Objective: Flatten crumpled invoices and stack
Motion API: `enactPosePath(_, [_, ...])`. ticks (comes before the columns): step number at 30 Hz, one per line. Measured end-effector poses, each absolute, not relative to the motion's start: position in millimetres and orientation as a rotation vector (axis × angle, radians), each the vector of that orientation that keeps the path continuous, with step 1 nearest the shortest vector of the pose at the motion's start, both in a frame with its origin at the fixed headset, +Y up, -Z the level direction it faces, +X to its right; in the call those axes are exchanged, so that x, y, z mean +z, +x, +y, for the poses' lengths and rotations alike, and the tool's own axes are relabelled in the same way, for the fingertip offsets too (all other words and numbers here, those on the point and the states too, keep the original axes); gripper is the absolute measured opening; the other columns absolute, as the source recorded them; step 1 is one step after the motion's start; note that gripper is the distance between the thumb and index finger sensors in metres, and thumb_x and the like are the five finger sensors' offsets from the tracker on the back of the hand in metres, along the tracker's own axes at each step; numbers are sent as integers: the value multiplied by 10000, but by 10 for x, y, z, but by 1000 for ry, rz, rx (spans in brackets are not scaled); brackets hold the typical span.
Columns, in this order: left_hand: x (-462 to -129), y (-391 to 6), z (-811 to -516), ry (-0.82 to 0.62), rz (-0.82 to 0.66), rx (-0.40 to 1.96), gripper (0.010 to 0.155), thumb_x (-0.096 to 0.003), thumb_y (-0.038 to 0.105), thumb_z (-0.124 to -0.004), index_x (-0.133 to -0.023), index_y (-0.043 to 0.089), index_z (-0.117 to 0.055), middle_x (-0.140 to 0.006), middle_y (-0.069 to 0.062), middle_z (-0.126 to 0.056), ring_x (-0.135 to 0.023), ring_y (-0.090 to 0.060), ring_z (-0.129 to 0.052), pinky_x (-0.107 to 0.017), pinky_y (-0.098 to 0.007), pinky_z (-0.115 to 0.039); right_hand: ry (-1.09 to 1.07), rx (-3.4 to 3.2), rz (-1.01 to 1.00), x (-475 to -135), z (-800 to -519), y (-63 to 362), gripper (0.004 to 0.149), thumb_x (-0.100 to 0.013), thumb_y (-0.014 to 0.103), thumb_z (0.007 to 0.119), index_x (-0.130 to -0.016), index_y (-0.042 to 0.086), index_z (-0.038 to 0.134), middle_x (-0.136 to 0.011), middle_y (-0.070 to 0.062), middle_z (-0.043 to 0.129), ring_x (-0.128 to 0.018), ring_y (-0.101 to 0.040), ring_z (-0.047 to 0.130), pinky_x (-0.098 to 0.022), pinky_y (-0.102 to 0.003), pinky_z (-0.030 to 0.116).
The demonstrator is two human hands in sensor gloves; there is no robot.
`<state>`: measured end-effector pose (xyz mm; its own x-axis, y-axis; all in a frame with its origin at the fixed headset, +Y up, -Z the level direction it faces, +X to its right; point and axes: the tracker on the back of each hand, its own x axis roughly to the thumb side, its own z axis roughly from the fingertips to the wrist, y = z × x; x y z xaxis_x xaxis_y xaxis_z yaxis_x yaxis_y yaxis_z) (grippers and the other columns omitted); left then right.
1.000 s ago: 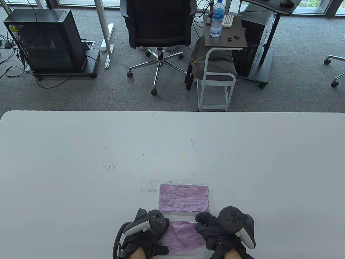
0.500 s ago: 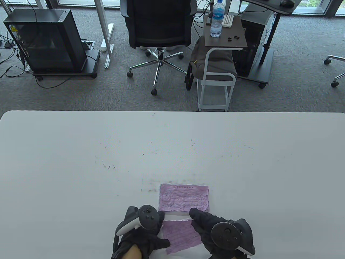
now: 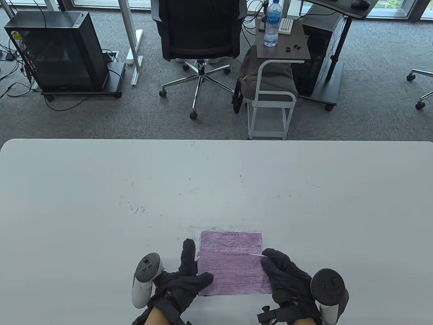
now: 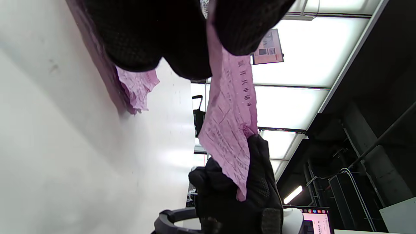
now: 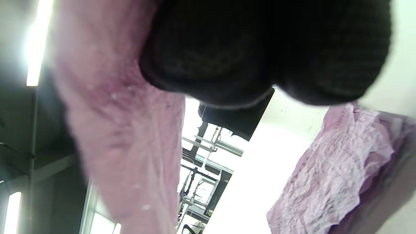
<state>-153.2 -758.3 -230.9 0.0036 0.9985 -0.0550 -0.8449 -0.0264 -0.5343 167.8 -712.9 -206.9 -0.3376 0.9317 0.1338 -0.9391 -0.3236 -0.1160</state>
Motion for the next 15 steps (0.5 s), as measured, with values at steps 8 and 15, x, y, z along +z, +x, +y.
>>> enactPosePath(8, [-2266,-1591,-7320,-234,-443,1307,481,-571,117,-754,-1028,253,-690,-1056,-278,-528,-702,-239,-969,-532,-442,-865,15,1932,-168,-2073,-7101,1654,419,-494,262,816,-851,58,737,-504,-78,993,-263,-172,1033,-203,-372,940])
enactPosePath(15, [-2309,-1424,-7063,-199,-435,993,559,-566,143,-753,-1085,66,-562,-1060,-227,-508,-722,-297,-928,-568,-531,-785,24,1985,-25,-2157,-6990,1652,574,-495,187,809,-982,23,554,-680,-164,918,-436,-292,998,-317,-463,898])
